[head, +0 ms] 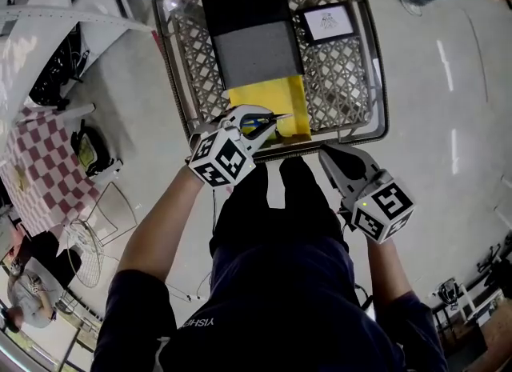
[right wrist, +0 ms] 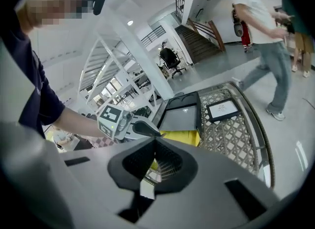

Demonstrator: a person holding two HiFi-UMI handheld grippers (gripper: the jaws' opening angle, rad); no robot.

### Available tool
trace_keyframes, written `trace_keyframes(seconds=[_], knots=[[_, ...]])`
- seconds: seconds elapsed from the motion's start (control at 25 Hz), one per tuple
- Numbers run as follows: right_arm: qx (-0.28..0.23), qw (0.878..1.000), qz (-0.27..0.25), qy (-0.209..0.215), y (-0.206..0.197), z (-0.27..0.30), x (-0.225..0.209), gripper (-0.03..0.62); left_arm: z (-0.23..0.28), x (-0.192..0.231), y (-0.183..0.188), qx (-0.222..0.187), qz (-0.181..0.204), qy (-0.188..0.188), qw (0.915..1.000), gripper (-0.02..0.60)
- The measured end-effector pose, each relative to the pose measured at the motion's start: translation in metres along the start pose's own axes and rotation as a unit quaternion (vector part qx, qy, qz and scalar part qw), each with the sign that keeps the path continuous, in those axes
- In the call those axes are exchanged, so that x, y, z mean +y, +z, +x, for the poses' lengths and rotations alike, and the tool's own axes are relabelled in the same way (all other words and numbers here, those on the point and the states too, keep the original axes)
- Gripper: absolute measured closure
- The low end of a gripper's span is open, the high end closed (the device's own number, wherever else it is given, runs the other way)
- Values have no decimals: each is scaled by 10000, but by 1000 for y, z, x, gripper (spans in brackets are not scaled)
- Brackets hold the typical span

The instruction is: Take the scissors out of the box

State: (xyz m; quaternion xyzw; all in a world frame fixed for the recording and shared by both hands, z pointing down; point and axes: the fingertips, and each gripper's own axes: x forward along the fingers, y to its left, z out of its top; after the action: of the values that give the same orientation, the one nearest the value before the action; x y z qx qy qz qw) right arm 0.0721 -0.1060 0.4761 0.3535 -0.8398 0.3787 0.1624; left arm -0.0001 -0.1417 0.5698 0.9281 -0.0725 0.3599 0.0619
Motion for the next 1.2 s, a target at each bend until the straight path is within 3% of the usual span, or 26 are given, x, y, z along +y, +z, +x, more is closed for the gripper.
trace_keyframes(seconds=[0.24, 0.52, 0.8, 1.04, 1.2], knots=[[52, 9984, -556, -15, 20, 11, 20, 577, -48, 16, 31, -752, -651, 394, 9943, 509], [-65, 9962, -862, 67, 51, 20, 41, 577, -104, 32, 66, -1571, -1230, 715, 9773, 509], [-69, 9899, -1414, 13, 68, 24, 61, 577, -142, 29, 77, -1905, -1394, 975, 9668, 509], [35, 9813, -1921, -75, 73, 26, 74, 577, -166, 30, 77, -2263, -1908, 1065, 9492, 509], [44, 9795, -2015, -80, 76, 25, 78, 577, -174, 27, 76, -2320, -1991, 1113, 9456, 509]])
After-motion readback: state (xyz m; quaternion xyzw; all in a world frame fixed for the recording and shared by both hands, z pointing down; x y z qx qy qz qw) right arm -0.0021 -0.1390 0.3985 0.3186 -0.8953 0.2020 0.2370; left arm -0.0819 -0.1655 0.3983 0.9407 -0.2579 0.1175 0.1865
